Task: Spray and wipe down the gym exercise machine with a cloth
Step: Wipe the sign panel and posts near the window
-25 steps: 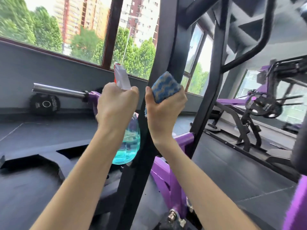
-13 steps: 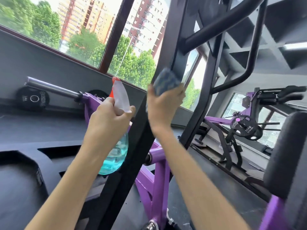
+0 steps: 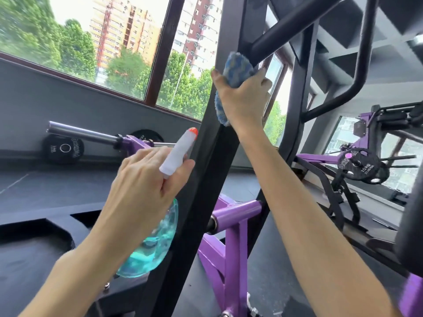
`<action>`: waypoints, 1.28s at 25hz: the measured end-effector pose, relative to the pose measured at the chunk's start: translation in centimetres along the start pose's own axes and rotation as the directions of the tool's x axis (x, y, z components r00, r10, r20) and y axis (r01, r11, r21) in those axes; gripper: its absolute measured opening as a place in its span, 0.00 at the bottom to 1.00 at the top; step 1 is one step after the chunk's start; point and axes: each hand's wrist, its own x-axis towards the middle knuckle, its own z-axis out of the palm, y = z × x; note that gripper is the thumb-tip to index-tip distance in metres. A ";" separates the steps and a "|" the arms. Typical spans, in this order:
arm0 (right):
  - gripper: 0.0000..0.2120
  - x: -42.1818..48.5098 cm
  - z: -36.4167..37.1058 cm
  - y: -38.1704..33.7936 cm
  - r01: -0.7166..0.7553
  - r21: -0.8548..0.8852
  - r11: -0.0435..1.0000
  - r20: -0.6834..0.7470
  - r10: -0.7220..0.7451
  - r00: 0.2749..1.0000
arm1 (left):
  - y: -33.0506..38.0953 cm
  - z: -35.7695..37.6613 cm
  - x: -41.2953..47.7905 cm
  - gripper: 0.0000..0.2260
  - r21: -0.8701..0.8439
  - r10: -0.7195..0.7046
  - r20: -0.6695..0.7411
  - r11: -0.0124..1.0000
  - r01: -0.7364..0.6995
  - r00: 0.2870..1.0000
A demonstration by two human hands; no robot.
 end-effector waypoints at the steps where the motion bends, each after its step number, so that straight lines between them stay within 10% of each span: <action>1: 0.45 -0.2 -0.1 0.1 0.009 0.034 0.999 0.001 -0.009 1.000 | 0.1 0.4 -0.1 0.27 -0.051 -0.022 0.075 0.998 0.026 0.997; 18: 0.48 -16.6 2.8 4.5 -0.153 0.172 0.973 -0.056 0.165 0.985 | -0.1 -0.6 2.7 0.20 -0.194 -0.111 0.173 0.970 0.144 0.979; 25: 0.51 -2.1 1.1 -0.6 -0.053 -0.078 0.996 -0.197 0.037 0.980 | -2.4 -2.2 3.4 0.17 -0.224 -0.254 0.091 0.937 0.268 0.963; 29: 0.42 -11.5 2.1 3.1 0.267 -0.290 0.919 -0.035 -0.289 0.957 | -3.0 -2.8 3.6 0.25 -0.234 -0.301 0.066 0.922 0.308 0.951; 32: 0.32 -12.7 -0.3 5.5 0.626 -0.381 0.680 0.283 -0.559 0.779 | -3.7 -3.6 3.8 0.24 -0.223 -0.291 0.054 0.929 0.296 0.955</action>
